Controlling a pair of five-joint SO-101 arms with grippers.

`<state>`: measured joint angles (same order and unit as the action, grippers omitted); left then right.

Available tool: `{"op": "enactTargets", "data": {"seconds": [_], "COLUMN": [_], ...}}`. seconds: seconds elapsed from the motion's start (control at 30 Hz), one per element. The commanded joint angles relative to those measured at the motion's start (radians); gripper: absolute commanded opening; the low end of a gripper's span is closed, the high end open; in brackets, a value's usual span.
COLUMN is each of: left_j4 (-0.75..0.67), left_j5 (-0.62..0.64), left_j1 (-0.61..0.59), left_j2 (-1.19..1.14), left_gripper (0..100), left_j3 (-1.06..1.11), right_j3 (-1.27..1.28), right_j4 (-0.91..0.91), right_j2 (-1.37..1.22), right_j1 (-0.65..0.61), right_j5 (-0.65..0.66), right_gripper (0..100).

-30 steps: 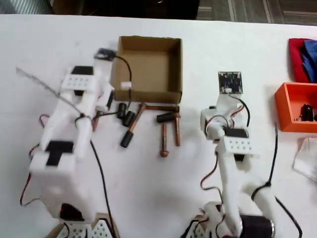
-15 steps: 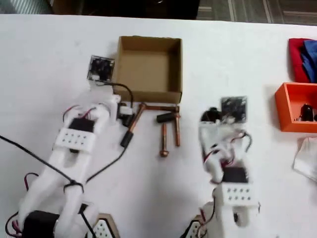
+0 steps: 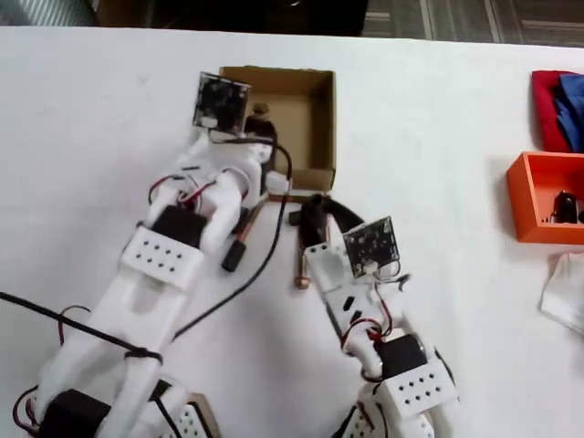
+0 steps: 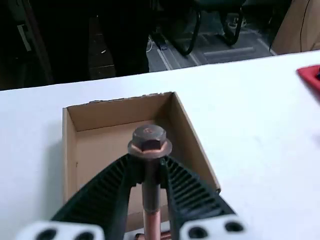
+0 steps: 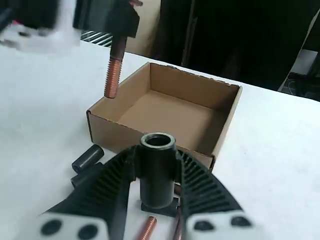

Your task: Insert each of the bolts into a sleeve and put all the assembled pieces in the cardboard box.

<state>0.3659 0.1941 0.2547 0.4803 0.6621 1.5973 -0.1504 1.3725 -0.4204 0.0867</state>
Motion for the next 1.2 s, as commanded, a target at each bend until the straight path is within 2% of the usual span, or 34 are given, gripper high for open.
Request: {"op": "enactTargets", "data": {"seconds": [0.0, 0.17, 0.27, 0.53, 0.77, 0.87, 1.07, 1.17], "left_j4": [-0.028, -0.060, -0.143, -0.226, -0.236, -0.361, -0.833, -0.873], "left_j5": [0.083, 0.081, 0.081, 0.087, 0.140, 0.126, -0.186, -0.203], "left_j1": [0.051, 0.110, 0.107, 0.107, 0.175, 0.210, 0.273, 0.295], "left_j2": [0.049, 0.049, 0.046, 0.049, 0.058, 0.135, 0.245, 0.245], "left_gripper": [3, 3, 3, 3, 3, 3, 2, 2], "left_j3": [-0.064, -0.073, -0.064, -0.064, -0.028, 0.081, 0.383, 0.407], "right_j3": [-0.005, -0.003, -0.002, 0.025, 0.063, 0.063, 0.063, 0.060], "right_j4": [0.039, 0.039, 0.039, 0.042, 0.157, 0.160, 0.165, 0.166], "right_j2": [0.025, 0.022, 0.021, 0.021, 0.021, 0.021, 0.021, 0.021], "right_j1": [0.018, 0.018, 0.018, 0.019, 0.062, 0.065, 0.067, 0.065], "right_j5": [-0.009, -0.009, -0.011, -0.011, -0.011, -0.011, -0.011, -0.011], "right_gripper": [2.0, 2.0, 2.0, 2.0, 2.0, 2.0, 2.0, 2.0]}}
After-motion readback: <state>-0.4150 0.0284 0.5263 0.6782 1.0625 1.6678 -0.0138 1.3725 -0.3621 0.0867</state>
